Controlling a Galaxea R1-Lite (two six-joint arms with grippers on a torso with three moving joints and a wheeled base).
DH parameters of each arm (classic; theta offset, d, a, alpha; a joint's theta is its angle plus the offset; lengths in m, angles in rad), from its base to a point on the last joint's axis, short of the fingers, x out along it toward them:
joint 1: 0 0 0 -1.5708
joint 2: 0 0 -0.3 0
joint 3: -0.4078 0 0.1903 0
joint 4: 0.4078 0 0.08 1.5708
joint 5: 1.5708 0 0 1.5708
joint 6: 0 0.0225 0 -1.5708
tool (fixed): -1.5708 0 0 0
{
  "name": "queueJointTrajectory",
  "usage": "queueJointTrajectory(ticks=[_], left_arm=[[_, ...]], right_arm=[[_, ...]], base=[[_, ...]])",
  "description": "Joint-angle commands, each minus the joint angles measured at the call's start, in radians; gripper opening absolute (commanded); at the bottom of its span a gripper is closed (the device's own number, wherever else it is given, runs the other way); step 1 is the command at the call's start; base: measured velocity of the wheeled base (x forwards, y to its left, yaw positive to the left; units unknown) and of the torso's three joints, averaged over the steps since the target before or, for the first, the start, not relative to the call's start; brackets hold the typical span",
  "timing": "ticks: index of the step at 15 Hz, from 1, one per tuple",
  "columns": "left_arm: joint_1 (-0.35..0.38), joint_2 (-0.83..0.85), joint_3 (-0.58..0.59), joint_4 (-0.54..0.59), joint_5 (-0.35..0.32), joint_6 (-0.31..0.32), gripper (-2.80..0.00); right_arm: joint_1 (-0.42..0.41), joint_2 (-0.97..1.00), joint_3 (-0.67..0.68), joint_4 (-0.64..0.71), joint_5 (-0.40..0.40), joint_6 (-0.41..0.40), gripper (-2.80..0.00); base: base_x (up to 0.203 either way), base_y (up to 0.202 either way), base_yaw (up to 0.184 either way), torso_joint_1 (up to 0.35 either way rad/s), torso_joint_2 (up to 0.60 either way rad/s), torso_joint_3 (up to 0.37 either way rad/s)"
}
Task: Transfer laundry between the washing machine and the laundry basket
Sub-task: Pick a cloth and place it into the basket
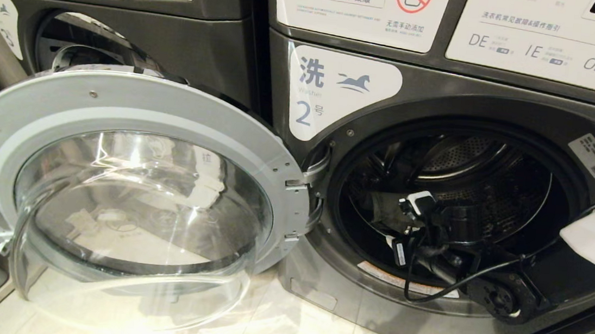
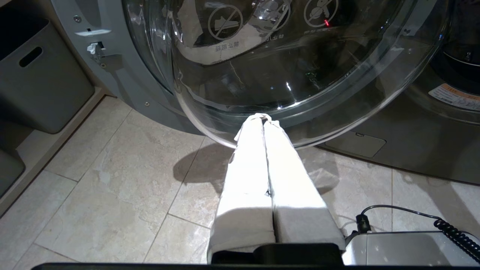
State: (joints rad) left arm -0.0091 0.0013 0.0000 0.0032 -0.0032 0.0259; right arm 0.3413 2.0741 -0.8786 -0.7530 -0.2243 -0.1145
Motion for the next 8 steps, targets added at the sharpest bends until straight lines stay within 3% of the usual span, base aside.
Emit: queueJointTrajectory(ticks=[1, 3, 6, 8], left_arm=[[0.0, 0.0, 0.0, 0.0, 0.0, 0.0, -2.8], [0.0, 0.0, 0.0, 0.001, 0.0, 0.0, -2.8], [0.0, 0.0, 0.0, 0.0, 0.0, 0.0, -2.8], [0.0, 0.0, 0.0, 0.001, 0.0, 0.0, -2.8]], right_arm=[[-0.013, 0.017, -0.104, 0.097, -0.066, 0.009, 0.0], [-0.022, 0.033, -0.182, 0.166, -0.092, 0.021, 0.0], [-0.021, 0.06, -0.221, 0.281, -0.116, 0.143, 0.0], [-0.021, 0.067, -0.229, 0.357, -0.122, 0.179, 0.0]], base=[[0.0, 0.0, 0.0, 0.0, 0.0, 0.0], [0.0, 0.0, 0.0, 0.0, 0.0, 0.0], [0.0, 0.0, 0.0, 0.0, 0.0, 0.0], [0.0, 0.0, 0.0, 0.0, 0.0, 0.0]])
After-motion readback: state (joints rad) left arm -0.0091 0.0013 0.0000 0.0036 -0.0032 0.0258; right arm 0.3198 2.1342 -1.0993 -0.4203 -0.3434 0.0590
